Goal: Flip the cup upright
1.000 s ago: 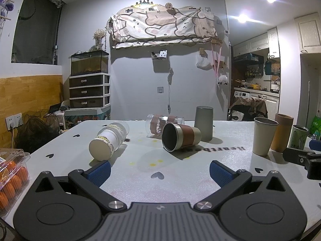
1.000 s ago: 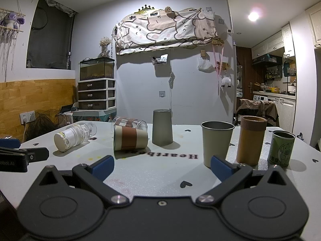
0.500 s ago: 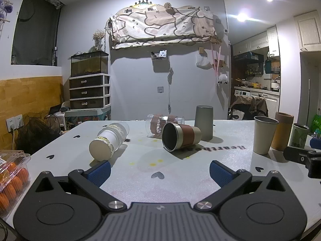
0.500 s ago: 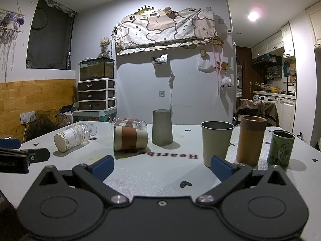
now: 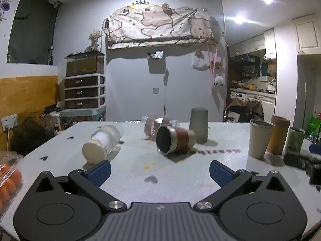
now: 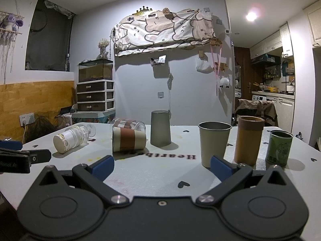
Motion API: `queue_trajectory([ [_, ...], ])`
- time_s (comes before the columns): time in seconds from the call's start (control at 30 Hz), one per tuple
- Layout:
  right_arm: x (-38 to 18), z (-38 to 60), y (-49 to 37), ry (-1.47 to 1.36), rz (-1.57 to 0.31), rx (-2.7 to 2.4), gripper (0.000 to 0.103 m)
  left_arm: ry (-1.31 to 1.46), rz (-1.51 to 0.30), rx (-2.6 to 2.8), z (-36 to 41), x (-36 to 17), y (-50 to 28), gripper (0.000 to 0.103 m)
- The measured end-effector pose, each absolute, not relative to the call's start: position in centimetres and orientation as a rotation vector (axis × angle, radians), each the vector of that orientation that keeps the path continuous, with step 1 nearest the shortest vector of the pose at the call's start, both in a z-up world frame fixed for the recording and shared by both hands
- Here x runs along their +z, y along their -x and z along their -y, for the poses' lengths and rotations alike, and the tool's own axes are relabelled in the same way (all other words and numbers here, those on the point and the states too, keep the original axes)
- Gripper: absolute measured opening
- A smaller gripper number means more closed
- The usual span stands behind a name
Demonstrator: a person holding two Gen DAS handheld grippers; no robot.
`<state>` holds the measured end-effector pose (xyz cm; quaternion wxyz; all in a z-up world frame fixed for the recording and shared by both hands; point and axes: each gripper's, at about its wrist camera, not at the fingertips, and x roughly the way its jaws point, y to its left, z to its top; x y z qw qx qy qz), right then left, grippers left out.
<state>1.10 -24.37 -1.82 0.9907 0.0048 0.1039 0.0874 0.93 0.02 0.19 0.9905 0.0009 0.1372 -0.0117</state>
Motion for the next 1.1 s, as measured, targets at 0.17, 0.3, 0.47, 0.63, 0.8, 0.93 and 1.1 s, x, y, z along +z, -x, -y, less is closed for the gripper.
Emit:
queue_trajectory([
  [0.17, -1.9, 24.9, -0.8, -0.025, -0.213, 0.170, 0.103, -0.025, -0.237, -0.010, 1.9, 2.2, -4.5, 0.103],
  [0.3, -2.1, 25.6, -0.7, -0.040, -0.221, 0.173, 0.103, -0.047, -0.258, -0.022, 3.6, 3.5, -8.3, 0.103],
  [0.47, -2.6, 26.6, -0.8, -0.062, -0.227, 0.164, 0.103, -0.020, -0.269, -0.096, 6.1, 5.1, -13.9, 0.103],
  [0.63, -3.1, 27.9, -0.7, -0.064, -0.228, 0.152, 0.103, -0.018, -0.274, -0.150, 9.5, 6.2, -19.8, 0.103],
  [0.8, -3.7, 29.4, -1.3, -0.089, -0.230, 0.132, 0.103, -0.069, -0.303, -0.153, 12.8, 6.5, -26.2, 0.102],
  [0.93, -4.4, 30.4, -2.2, -0.099, -0.249, 0.122, 0.103, -0.078, -0.389, -0.140, 14.3, 5.4, -31.3, 0.097],
  [1.1, -5.2, 31.5, -3.6, -0.111, -0.279, 0.094, 0.103, -0.071, -0.510, -0.073, 14.7, 3.3, -36.7, 0.094],
])
